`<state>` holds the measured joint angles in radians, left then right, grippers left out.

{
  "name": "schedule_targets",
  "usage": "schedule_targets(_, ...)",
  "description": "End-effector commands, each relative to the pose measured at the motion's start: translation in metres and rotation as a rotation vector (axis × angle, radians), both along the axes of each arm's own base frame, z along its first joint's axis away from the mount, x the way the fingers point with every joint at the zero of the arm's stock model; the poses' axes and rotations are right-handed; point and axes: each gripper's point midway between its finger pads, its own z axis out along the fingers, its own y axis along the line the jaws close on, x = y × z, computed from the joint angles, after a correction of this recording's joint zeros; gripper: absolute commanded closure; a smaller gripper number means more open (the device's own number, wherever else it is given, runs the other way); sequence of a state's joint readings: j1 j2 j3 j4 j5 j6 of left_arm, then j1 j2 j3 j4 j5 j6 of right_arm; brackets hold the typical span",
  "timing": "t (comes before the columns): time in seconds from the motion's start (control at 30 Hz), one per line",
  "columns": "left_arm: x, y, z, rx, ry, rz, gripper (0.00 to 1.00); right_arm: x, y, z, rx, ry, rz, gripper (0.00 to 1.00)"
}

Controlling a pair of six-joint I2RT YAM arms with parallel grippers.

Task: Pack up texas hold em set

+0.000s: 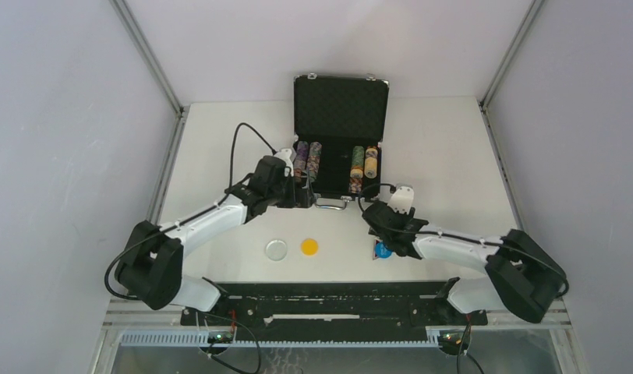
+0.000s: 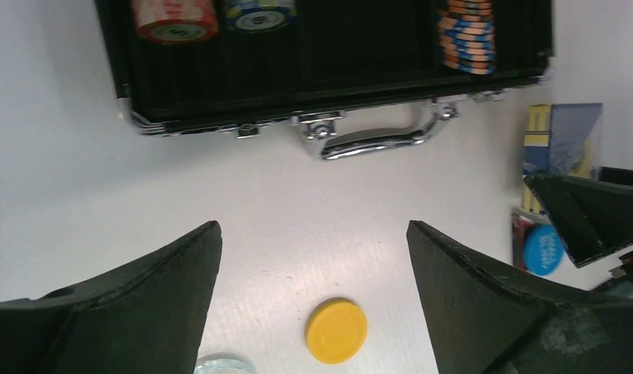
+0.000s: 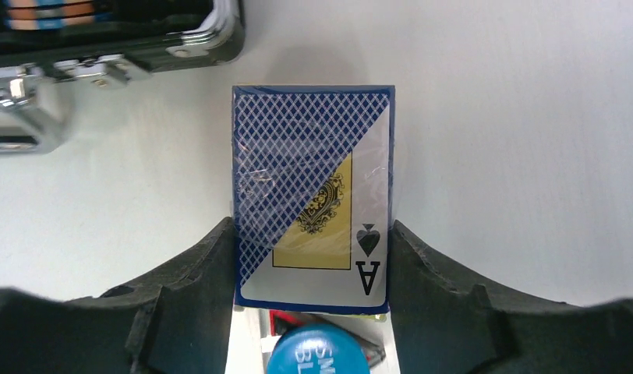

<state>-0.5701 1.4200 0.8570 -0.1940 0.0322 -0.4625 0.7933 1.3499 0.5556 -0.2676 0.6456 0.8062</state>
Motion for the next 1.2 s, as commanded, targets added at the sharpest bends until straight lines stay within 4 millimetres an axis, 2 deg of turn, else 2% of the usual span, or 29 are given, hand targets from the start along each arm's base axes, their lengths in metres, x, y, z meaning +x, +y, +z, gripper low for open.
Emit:
schedule_targets(0.0,-0.006,-0.025,0.033,-0.157,-0.056,-0.083,0.06,0.006,-0.003,0.04,0.006,-0.128,0.037,0.79)
schedule_targets(0.1,-0.017,-0.045,0.047,-0.254,-0.035,-0.176,0.05,0.001,0.006,0.056,0.062,-0.168,0.134,0.8)
schedule_targets(0.17,-0.028,-0.06,0.057,-0.333,-0.008,-0.259,0.05,-0.001,0.022,0.071,0.114,-0.217,0.282,0.82)
schedule_targets(0.27,-0.057,-0.09,0.073,-0.497,0.07,-0.469,0.06,-0.012,0.04,0.078,0.132,-0.278,0.505,0.83)
schedule_targets(0.4,-0.076,-0.111,0.074,-0.534,0.122,-0.591,0.11,-0.031,0.064,0.097,0.2,-0.355,0.735,0.86)
schedule_targets(0.6,-0.078,-0.122,0.079,-0.565,0.163,-0.631,0.19,-0.063,0.091,0.113,0.249,-0.38,0.958,0.88)
schedule_targets(0.8,-0.091,-0.133,0.072,-0.569,0.206,-0.697,0.22,-0.077,0.106,0.115,0.25,-0.366,1.041,0.89)
schedule_targets(1.0,-0.106,-0.141,0.069,-0.575,0.233,-0.762,0.35,-0.076,0.108,0.122,0.228,-0.403,1.035,0.89)
schedule_targets(1.17,-0.117,-0.134,0.045,-0.533,0.272,-0.751,0.36,-0.074,0.106,0.133,0.218,-0.434,1.032,0.89)
